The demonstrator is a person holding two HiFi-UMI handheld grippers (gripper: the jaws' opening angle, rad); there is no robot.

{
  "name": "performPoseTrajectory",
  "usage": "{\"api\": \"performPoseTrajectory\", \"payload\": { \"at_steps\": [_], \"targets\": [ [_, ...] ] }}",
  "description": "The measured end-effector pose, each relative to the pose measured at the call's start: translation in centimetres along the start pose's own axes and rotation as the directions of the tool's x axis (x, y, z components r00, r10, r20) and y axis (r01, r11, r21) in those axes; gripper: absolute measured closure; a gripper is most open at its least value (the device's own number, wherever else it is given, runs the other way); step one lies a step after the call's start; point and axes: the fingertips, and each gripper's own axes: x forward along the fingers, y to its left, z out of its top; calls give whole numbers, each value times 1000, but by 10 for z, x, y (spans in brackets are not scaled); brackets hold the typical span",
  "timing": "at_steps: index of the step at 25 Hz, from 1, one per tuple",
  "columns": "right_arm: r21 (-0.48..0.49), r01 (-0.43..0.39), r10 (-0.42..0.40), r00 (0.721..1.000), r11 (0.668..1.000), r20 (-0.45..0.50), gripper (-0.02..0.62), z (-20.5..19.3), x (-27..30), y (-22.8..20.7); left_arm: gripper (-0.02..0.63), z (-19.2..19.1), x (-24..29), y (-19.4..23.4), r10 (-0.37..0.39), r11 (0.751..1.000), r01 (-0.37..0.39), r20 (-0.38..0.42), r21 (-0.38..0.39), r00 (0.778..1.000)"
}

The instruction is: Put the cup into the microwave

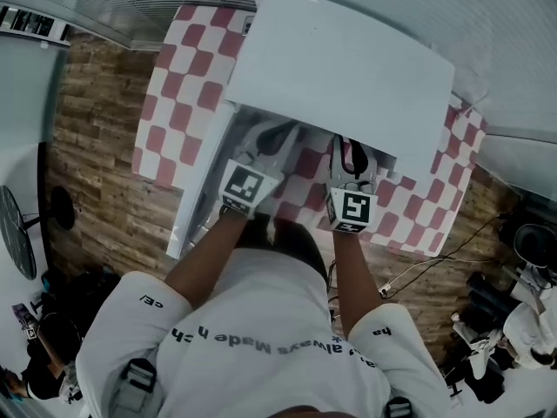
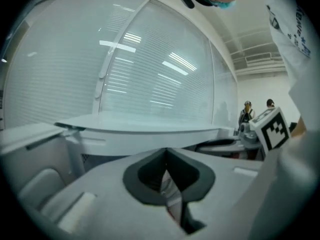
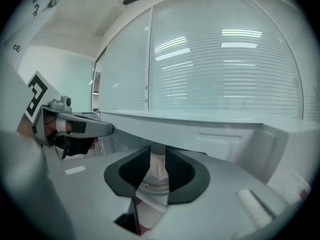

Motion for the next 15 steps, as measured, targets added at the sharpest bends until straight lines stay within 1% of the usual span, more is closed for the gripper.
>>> {"api": "performPoseTrajectory", "payload": {
  "at_steps": [2,6,10,15],
  "targets": [
    [20,-8,8,1000,1000,-20,509,5,-17,1,603,10,-11,-8,-12,1000,12,-1,-2,1000],
    [15,-36,36,999,999,-20,517,24,-50,6,603,28,-27,-29,-52,999,52,5,1,999],
    [-2,-75,75,997,997,12,520,62,-83,16,603,54,-48,-48,-74,997,75,37,-13,997],
    [-41,-116,119,990,992,80,525,116,-119,28,603,96,-70,-70,-102,995,102,92,-2,991]
  ]
}}
